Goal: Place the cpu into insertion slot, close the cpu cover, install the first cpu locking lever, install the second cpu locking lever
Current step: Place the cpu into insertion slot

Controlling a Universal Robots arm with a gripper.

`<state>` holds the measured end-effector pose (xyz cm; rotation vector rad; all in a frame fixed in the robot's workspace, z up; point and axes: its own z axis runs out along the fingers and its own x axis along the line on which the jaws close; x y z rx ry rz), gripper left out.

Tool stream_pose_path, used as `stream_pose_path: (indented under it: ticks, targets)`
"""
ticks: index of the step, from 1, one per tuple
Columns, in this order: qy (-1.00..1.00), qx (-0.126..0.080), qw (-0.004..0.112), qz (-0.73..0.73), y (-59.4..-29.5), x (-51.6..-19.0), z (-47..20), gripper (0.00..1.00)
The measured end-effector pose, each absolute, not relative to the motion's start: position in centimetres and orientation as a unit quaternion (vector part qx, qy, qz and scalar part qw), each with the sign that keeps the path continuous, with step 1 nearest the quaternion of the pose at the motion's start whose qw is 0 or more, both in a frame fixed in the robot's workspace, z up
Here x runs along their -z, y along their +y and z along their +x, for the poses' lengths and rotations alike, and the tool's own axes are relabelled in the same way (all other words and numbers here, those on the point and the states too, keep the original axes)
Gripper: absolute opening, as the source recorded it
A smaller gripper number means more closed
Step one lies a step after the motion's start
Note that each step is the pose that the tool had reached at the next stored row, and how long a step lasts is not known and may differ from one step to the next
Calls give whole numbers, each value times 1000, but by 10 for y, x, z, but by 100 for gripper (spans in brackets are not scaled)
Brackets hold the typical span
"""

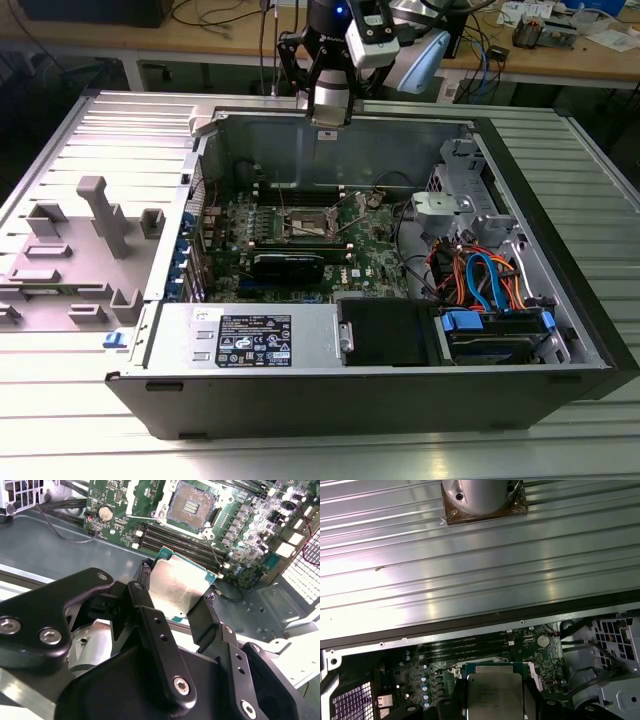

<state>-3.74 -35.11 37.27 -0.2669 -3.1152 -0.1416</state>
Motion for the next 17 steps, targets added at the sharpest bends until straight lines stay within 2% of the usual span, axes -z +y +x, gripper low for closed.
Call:
stream_pose_path:
  ticks: [17]
  targets:
    - [-992,45,5,-116,-351,-372,-37,54]
